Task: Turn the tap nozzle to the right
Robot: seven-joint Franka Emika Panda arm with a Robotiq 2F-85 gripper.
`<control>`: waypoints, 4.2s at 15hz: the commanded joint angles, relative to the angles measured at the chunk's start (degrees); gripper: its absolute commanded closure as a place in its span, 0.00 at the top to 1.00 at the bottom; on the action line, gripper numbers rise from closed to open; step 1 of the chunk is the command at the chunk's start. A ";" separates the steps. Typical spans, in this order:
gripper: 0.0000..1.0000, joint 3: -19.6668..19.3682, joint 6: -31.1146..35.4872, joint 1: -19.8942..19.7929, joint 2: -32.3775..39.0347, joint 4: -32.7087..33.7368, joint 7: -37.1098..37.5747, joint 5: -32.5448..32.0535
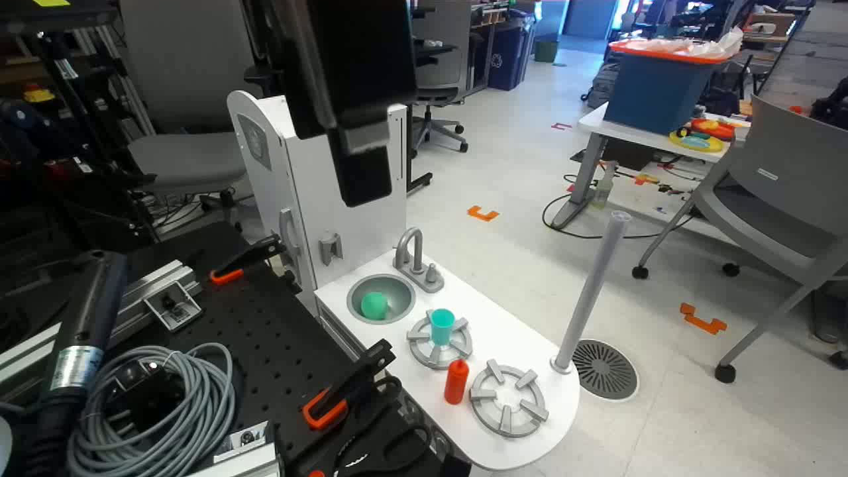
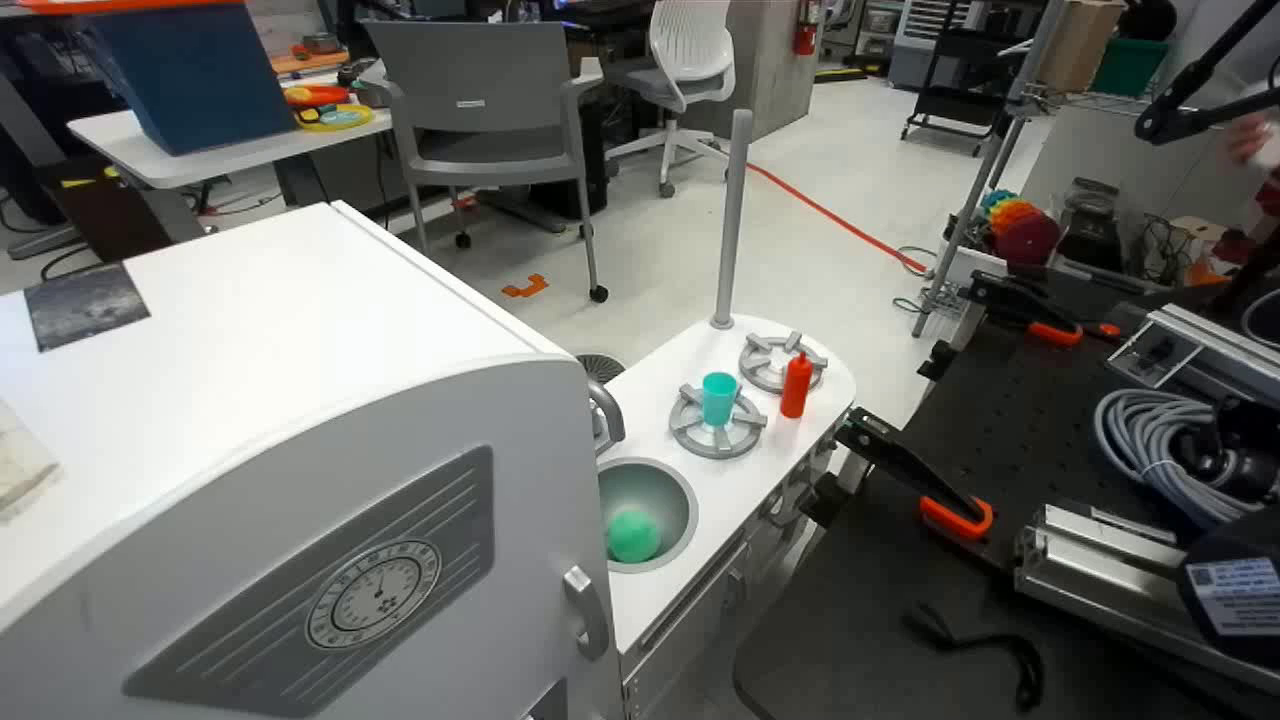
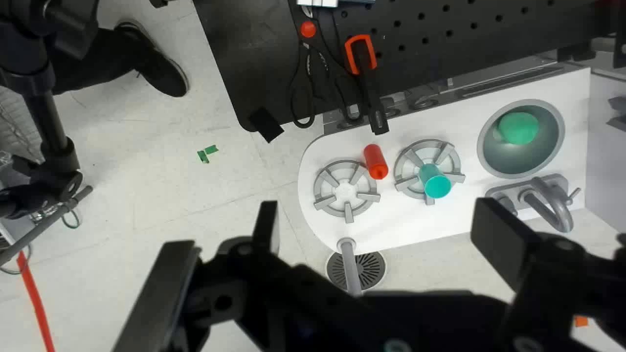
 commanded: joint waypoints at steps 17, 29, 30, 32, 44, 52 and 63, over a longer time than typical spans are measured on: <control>1.00 9.00 2.50 7.65 15.51 8.27 11.30 8.16; 1.00 12.74 25.64 18.99 59.72 27.34 49.11 -25.63; 1.00 10.79 26.56 21.52 63.34 30.25 50.67 -27.92; 1.00 8.71 29.46 25.16 70.86 36.06 49.94 -27.26; 1.00 12.05 30.81 27.42 100.71 66.74 23.25 3.02; 1.00 10.48 22.21 26.69 105.95 73.81 22.08 6.83; 1.00 -3.30 20.49 28.85 103.32 74.61 27.23 3.36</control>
